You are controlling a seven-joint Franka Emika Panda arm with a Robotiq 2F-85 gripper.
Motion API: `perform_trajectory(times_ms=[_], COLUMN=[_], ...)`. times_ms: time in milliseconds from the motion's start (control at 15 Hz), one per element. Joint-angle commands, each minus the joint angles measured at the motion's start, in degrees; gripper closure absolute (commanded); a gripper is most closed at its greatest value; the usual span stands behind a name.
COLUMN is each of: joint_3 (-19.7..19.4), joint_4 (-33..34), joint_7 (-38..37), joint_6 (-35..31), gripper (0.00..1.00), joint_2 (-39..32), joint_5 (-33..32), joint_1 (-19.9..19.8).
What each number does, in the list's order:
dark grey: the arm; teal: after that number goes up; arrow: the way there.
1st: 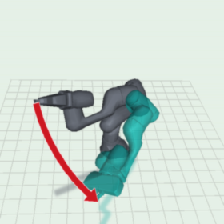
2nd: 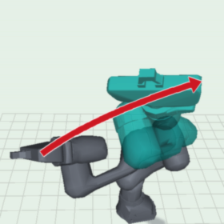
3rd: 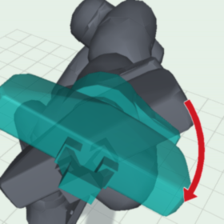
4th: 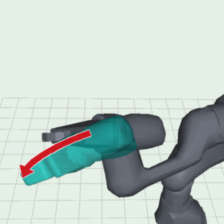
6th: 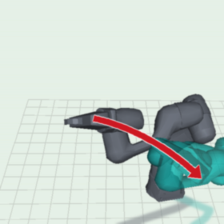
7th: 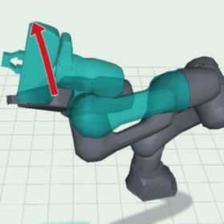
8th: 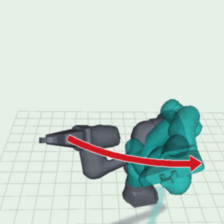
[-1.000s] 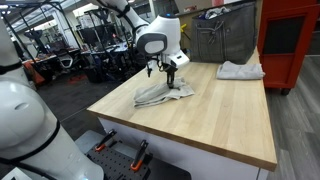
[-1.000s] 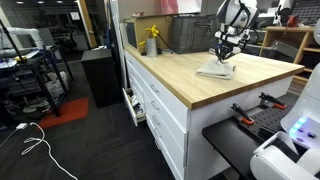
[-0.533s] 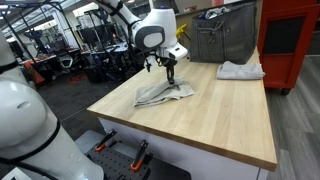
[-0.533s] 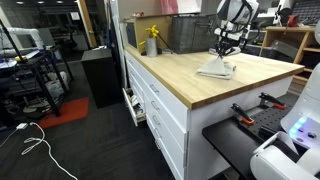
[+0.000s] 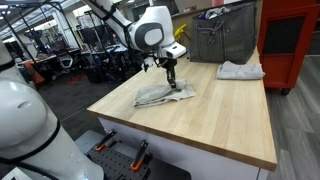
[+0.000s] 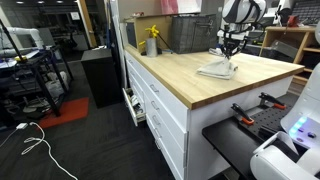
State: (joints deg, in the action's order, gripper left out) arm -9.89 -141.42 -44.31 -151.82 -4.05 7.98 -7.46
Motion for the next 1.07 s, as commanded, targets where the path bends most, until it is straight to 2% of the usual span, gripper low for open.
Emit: perform_trajectory(times_ms=[0, 133, 400, 800, 1000], joint_3=[-1.23, -1.2, -0.4, 1.16, 1.71], joint_4=[-2.89, -3.09, -3.54, -3.37, -2.6], joint_7=[-7.14, -10.36, -12.93, -12.32, -12.11], joint_6=[1.06, 2.41, 6.41, 16.15, 18.53], gripper=[0.98, 0.98, 0.98, 0.98, 0.98], joint_2=[3.89, 4.79, 7.97, 12.83, 12.02], joint_5=[-7.46, -11.53, -15.29, -15.15, -14.88], joint_1=[0.14, -0.16, -0.72, -1.78, -2.23])
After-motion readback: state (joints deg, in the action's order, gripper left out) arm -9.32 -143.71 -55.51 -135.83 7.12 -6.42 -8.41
